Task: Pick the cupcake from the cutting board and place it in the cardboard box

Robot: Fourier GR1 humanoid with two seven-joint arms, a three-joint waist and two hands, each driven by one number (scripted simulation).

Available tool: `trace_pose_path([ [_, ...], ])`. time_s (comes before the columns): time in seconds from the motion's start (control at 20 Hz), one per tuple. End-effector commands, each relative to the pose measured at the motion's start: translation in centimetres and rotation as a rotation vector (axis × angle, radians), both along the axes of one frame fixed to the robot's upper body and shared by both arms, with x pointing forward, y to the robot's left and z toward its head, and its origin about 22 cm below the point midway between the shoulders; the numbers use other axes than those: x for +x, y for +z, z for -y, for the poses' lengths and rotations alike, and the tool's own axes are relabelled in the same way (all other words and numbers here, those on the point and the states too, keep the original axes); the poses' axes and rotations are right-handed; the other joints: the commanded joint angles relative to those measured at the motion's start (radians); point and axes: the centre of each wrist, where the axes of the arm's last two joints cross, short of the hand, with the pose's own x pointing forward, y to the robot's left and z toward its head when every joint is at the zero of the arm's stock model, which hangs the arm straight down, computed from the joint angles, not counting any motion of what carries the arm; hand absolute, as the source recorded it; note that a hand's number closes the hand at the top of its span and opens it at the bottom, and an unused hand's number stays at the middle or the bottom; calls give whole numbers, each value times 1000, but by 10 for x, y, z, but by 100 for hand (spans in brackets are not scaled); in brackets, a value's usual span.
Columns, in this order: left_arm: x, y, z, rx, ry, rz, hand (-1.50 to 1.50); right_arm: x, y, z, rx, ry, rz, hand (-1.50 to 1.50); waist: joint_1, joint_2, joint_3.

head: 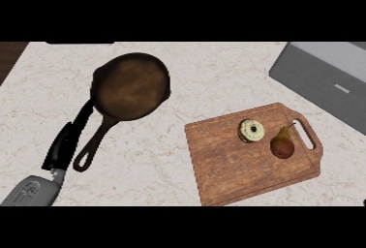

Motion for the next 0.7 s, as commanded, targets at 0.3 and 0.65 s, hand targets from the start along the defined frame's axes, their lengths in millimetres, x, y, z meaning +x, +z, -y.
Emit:
trace_pose_path([
  [0.3, -3, -7, 7, -8, -16, -5, 0, 29, 32, -58, -95, -143, -165, -150, 10, -1, 1],
  [0.65, -3, 10, 13, -9, -15, 13, 0, 74, 20, -65, -63, -135, -275, -150, 11, -3, 2],
])
